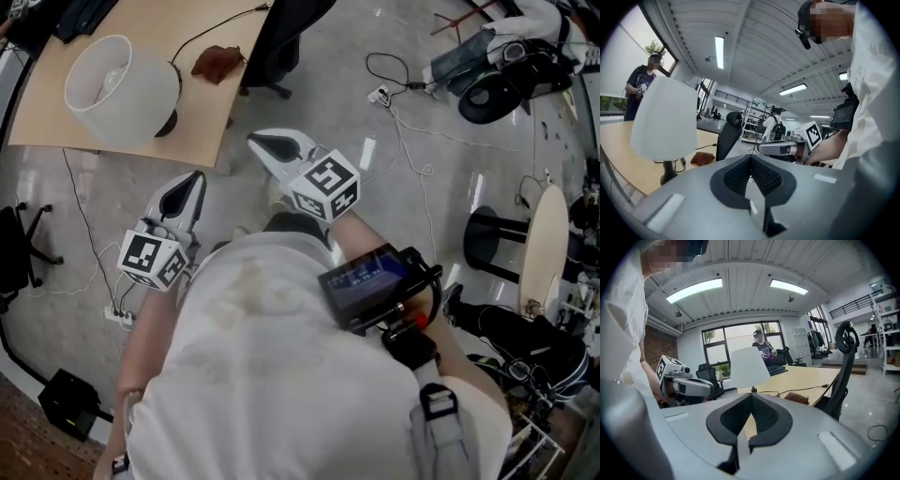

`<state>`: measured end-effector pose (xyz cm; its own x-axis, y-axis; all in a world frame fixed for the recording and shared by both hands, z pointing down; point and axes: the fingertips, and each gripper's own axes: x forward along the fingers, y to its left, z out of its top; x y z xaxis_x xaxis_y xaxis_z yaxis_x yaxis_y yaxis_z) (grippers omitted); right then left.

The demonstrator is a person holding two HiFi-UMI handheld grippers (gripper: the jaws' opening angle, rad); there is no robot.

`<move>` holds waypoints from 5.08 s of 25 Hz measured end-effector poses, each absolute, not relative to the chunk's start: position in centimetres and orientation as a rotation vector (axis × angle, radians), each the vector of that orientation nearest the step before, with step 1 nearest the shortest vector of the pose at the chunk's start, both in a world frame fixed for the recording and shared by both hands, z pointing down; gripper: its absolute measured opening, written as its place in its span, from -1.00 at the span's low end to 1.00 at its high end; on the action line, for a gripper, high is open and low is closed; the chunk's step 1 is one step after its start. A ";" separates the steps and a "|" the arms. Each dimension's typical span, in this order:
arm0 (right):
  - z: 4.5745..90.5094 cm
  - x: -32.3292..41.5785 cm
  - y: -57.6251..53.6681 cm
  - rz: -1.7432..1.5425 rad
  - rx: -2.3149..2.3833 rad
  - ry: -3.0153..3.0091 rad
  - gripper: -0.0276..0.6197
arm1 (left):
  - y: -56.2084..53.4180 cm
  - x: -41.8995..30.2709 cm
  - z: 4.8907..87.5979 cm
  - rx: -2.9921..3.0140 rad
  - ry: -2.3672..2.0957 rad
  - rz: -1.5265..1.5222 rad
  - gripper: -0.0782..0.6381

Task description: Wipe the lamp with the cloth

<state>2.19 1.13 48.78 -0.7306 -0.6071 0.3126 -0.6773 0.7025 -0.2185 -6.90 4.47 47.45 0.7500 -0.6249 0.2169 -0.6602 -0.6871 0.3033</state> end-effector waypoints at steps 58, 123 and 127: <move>59.2 16.4 -15.0 1.012 1.228 -2.570 -0.88 | -29.1 1.5 68.8 2.018 -1.476 0.894 -0.03; 50.2 0.2 -10.4 0.594 0.540 -2.807 -0.88 | -2.5 -10.6 41.3 2.498 -1.531 0.169 -0.49; 49.1 -2.4 -9.1 0.582 0.550 -2.802 -0.88 | -0.7 -15.9 39.9 2.436 -1.646 0.102 -0.49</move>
